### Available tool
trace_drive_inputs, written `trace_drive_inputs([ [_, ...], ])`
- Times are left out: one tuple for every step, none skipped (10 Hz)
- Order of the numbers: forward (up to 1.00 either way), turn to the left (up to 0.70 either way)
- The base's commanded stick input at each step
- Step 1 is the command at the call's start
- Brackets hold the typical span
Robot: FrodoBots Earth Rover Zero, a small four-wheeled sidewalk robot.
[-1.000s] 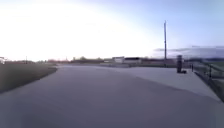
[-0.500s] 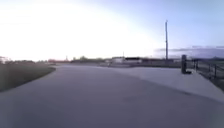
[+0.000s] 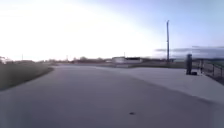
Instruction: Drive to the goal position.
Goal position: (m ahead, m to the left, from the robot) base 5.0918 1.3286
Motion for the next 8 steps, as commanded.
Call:
trace_drive_inputs([
  [0.84,0.03],
  [0.84,0.03],
  [0.85,0.03],
  [0.38,0.02],
  [0.03,0.01],
  [0.02,0.00],
  [0.16,0.01],
  [0.63,0.03],
])
